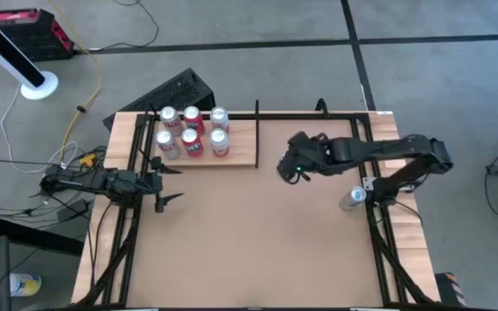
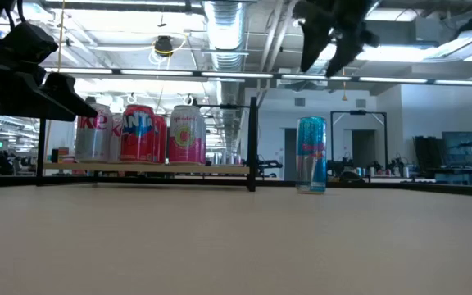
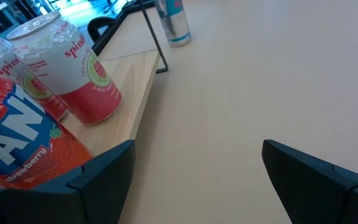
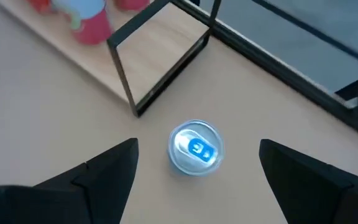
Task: Place canned beverage on shelf
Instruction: Put the bottom blue soda can on the shelf
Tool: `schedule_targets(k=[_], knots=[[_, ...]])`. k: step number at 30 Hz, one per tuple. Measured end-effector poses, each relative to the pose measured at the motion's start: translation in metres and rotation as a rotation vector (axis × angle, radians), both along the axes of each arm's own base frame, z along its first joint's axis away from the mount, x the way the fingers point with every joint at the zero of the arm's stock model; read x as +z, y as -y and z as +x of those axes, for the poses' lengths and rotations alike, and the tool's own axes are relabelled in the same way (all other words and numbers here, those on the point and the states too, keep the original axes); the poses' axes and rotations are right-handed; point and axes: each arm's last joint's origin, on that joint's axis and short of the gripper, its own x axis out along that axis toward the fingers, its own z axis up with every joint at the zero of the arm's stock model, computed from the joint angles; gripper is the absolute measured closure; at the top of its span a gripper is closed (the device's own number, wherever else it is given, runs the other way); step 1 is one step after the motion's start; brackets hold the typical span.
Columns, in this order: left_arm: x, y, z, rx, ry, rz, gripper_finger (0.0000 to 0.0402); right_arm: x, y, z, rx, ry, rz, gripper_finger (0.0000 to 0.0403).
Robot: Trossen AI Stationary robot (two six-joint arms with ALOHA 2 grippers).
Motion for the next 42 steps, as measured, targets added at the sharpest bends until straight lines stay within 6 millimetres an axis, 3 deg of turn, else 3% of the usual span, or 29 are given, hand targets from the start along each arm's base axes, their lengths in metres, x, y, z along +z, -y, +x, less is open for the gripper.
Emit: schedule_targets(k=[15,27,34,42], knots=[[0.000,0.000,0.000,0.000,0.000,0.000,0.0065,-0.064,0.000,0.000,-0.093,0.096,-0.081,0.0045],[0.000,0.000,0.000,0.000,0.000,0.000,0.0065,-0.098,-0.004,0.021,-0.163,0.037,-0.191,0.0045],[0.000,0.000,0.000,0.000,0.000,0.000,0.0065,-0.111,-0.005,0.027,-0.187,0.019,-0.219,0.0045],[0.000,0.000,0.000,0.000,0.000,0.000,0.0065,-0.109,-0.007,0.026,-0.206,0.055,-0.204,0.0045]])
